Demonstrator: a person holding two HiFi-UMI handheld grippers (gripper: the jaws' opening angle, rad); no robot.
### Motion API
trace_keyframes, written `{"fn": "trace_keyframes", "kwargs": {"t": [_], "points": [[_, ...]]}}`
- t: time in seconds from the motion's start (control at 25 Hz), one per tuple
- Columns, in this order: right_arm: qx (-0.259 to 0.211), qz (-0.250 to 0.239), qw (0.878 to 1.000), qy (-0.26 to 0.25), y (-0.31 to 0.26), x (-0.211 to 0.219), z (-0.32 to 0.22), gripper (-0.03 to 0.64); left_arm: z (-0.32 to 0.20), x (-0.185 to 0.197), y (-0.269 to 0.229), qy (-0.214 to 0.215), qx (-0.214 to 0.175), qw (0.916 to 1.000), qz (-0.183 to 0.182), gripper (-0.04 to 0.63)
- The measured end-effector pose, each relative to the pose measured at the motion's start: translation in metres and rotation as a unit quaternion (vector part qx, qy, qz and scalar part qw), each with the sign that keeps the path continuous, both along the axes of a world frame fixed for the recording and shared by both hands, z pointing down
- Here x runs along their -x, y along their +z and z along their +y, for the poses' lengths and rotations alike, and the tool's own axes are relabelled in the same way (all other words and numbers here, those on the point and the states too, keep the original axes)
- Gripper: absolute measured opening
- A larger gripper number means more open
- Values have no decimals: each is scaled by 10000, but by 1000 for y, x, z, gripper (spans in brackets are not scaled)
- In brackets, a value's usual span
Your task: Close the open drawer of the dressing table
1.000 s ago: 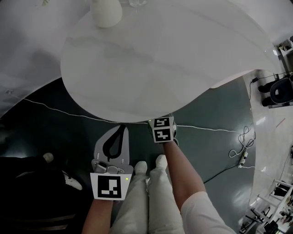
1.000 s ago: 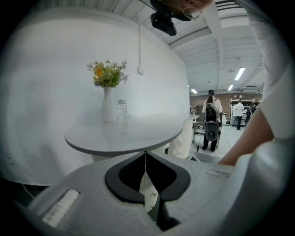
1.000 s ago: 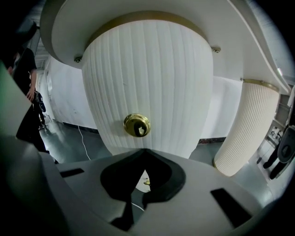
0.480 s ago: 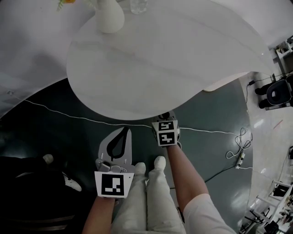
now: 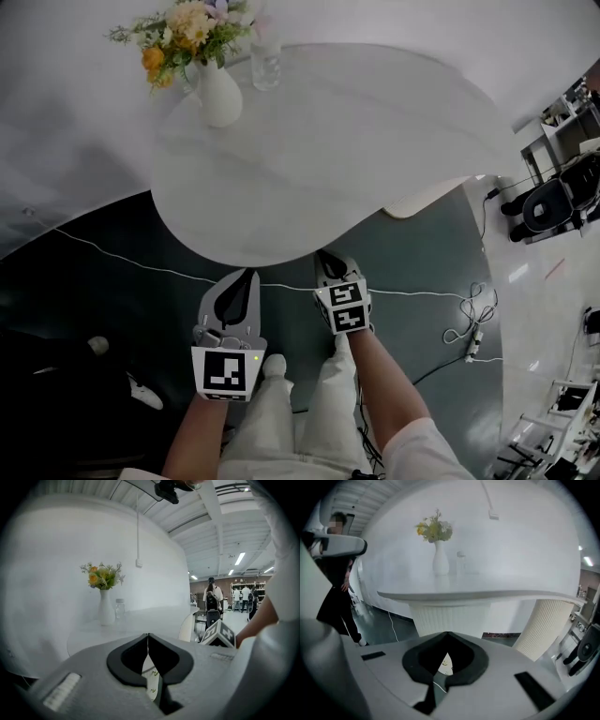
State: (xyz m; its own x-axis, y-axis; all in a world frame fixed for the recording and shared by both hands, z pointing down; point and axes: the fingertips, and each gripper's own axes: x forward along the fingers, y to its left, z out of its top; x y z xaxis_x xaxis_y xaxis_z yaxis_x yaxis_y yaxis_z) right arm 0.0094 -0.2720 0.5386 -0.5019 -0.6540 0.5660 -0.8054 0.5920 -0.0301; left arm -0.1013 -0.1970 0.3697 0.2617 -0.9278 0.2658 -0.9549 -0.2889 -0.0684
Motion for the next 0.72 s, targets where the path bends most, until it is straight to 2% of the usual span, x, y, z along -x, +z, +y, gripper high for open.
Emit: {"fn": "trace_keyframes", "kwargs": {"t": [0.32, 0.52, 0.72], "points": [[-247, -227, 9983, -474, -92, -57, 10, -3, -14, -38, -59, -181, -307, 9993, -133, 17], [-872, -342, 9932, -693, -173, -102, -1, -3, -28, -79, -102, -298, -616, 9975, -175, 17], [-1587, -545, 9822, -839, -259, -148, -21, -3, -45, -124, -143, -448, -986, 9938, -251, 17]]}}
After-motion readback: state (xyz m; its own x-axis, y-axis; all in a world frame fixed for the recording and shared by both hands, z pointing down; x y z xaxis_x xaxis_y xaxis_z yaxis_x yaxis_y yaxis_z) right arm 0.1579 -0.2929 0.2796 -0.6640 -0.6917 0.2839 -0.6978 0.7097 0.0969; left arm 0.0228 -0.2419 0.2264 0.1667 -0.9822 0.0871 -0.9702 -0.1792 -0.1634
